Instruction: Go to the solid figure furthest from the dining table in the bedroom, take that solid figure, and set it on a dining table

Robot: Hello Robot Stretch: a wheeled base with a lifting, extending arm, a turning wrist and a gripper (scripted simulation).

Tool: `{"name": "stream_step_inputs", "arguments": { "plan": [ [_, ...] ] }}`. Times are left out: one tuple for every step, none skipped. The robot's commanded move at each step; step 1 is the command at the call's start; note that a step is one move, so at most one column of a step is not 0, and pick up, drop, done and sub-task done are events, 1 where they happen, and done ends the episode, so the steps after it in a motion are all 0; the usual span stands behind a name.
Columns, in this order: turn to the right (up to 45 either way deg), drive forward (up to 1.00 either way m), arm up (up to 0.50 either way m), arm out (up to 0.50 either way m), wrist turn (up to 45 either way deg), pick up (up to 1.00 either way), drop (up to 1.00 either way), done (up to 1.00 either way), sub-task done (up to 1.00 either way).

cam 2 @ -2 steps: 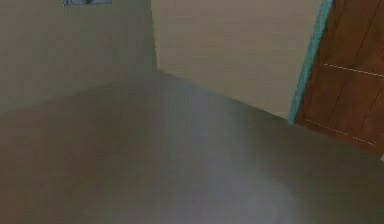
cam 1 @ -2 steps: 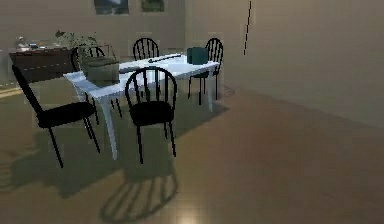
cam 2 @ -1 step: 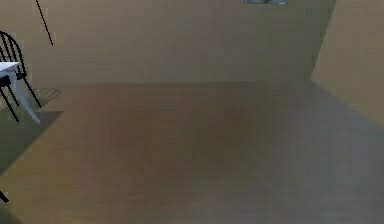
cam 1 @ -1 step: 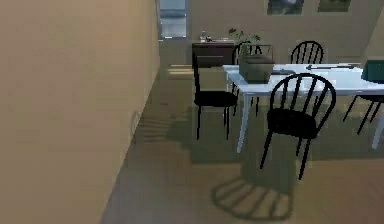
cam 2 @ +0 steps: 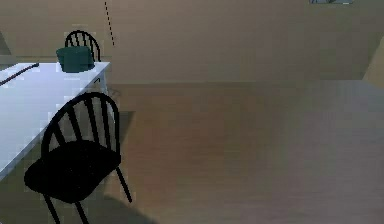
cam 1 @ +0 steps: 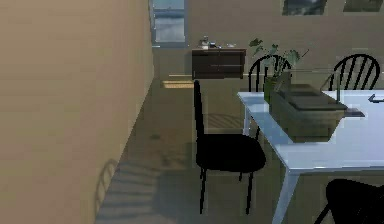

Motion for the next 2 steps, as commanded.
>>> {"name": "stream_step_inputs", "arguments": {
  "plan": [
    [-18.0, 0.0, 0.0, 0.0, 0.0, 0.0, 0.0, 0.0, 0.0],
    [-3.0, 0.0, 0.0, 0.0, 0.0, 0.0, 0.0, 0.0, 0.0]
  ]
}}
